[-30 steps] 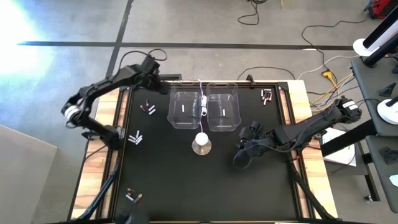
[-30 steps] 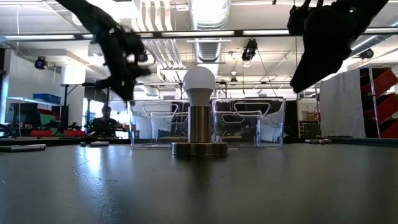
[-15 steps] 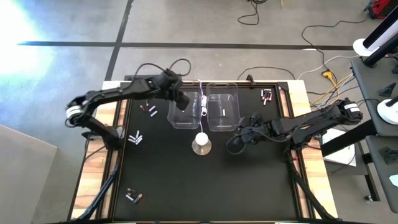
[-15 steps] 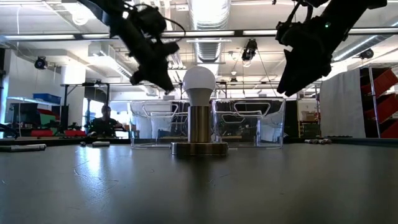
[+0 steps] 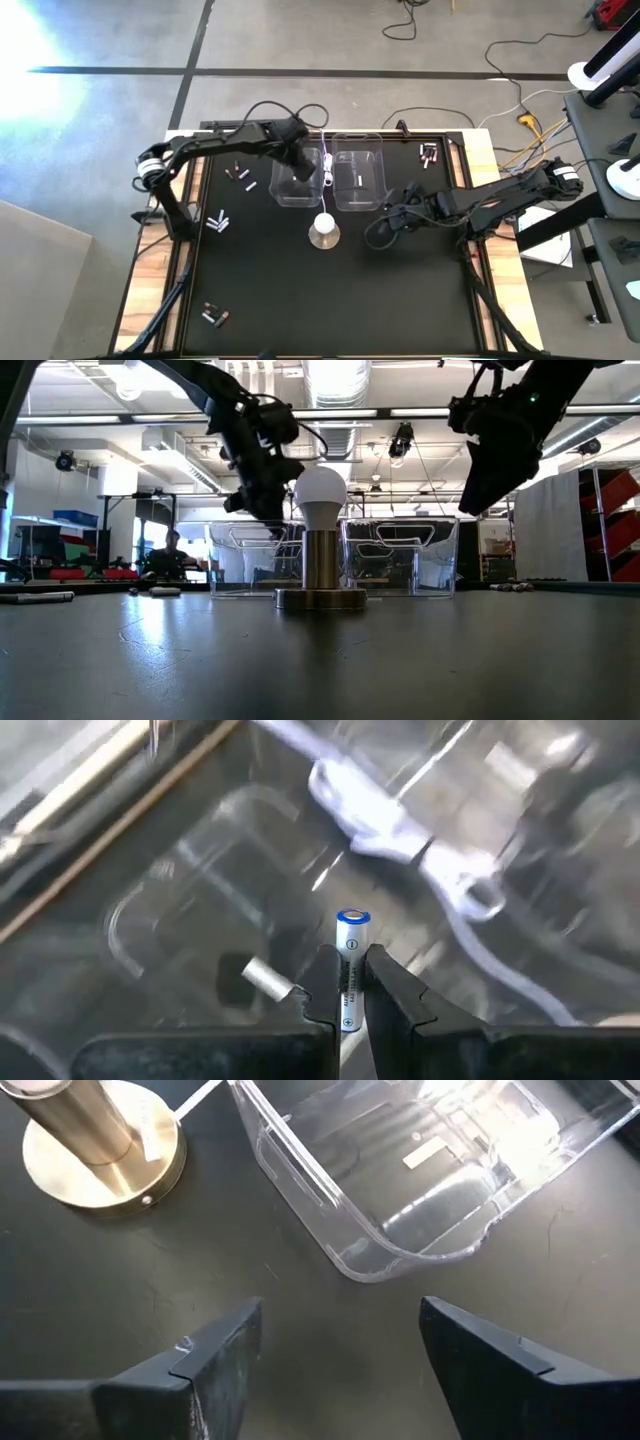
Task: Sort batteries
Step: Put the white battery into the left transparent bin
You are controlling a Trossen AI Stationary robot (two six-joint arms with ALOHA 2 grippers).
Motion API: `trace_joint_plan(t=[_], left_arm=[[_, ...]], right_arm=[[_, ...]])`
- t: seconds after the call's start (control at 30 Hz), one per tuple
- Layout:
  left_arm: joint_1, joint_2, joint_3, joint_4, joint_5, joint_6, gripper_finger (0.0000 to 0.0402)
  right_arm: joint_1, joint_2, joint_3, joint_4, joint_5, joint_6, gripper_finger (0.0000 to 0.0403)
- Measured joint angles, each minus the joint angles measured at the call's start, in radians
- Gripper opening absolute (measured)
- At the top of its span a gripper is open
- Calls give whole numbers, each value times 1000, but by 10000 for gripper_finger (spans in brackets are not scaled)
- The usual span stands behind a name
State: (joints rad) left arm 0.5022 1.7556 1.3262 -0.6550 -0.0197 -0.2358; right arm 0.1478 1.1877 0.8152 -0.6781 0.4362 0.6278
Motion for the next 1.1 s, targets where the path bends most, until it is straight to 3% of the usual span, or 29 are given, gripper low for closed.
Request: trace_joint_plan(t=[0.6, 1.1], left_arm=[[-18, 167, 1, 9, -21, 53, 9], [-31, 221, 88, 1, -22, 279, 9]], right_arm=[[0, 0, -7, 2, -2, -3, 256], [0, 1, -17, 7, -1, 1, 270]])
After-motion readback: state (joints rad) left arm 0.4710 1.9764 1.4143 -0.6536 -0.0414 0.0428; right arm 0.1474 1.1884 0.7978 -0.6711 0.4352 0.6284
